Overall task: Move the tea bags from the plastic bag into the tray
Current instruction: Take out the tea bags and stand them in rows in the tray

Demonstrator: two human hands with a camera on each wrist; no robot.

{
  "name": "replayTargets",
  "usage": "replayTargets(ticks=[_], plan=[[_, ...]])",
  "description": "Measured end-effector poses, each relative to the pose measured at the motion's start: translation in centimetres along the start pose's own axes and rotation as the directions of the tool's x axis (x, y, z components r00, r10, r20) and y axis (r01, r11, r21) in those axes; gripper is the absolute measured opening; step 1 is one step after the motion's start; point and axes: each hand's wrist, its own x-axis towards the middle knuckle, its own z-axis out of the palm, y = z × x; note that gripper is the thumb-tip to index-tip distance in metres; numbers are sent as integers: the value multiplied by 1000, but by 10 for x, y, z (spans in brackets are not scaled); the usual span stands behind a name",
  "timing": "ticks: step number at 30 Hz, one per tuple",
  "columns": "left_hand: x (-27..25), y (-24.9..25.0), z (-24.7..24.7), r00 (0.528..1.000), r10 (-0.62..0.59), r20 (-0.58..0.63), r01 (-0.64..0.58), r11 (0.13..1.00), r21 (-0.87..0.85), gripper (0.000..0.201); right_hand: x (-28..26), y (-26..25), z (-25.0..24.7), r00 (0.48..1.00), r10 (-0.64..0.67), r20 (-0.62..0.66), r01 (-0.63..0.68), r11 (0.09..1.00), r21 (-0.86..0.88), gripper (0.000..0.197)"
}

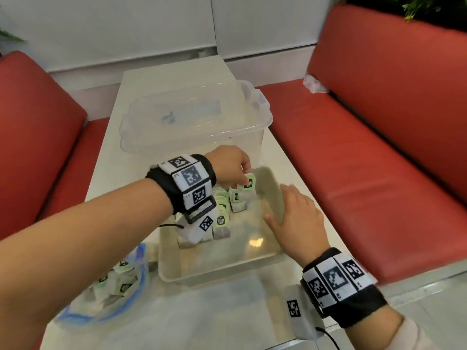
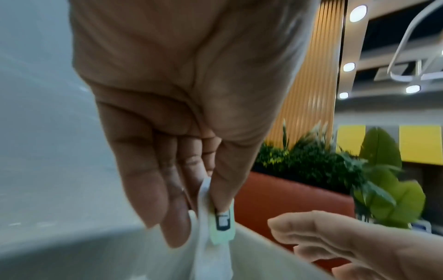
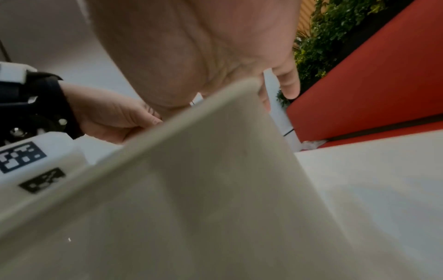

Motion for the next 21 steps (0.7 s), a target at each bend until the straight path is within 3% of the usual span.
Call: replayTargets(ticks=[4,9,17,21], plan=[[19,-2,14,991,-62,119,39,981,188,20,2,8,12,994,45,101,-52,996,74,76],[30,-2,25,989,-92,115,50,945,324,21,3,8,11,993,54,101,-61,996,65,75],[34,-7,36,972,-174,160,125,953,276,19,1,8,11,994,71,85,-75,997,36,76],[36,-13,41,980,-169,108,124,933,337,12,0,7,11,994,75,80,-77,997,27,77]])
